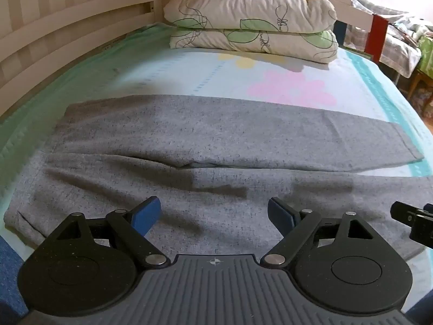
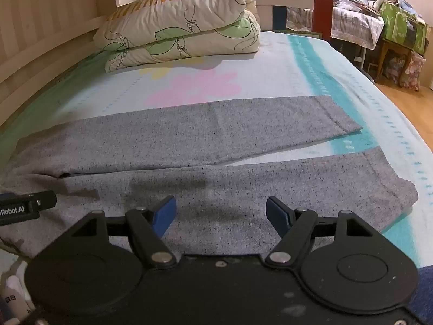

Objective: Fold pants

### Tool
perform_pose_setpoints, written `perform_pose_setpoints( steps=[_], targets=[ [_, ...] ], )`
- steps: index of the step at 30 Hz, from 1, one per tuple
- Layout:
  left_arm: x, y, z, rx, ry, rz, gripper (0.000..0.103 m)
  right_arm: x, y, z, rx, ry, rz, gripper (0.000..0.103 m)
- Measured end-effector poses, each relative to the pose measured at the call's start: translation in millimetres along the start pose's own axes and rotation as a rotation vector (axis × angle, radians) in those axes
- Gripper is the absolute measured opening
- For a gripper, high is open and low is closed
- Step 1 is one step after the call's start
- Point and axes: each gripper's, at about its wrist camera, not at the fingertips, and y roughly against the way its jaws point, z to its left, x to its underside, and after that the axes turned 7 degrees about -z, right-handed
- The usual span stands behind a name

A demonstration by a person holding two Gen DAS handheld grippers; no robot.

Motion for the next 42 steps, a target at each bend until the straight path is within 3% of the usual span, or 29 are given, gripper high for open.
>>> perform_pose_setpoints(
  steps=[42],
  targets=[
    [4.8,-4.9,-2.7,-0.007,-0.02,0.013,0.086,-1.2,-2.7,1.2,0.002,-0.005,0.017,0.077]
  ],
)
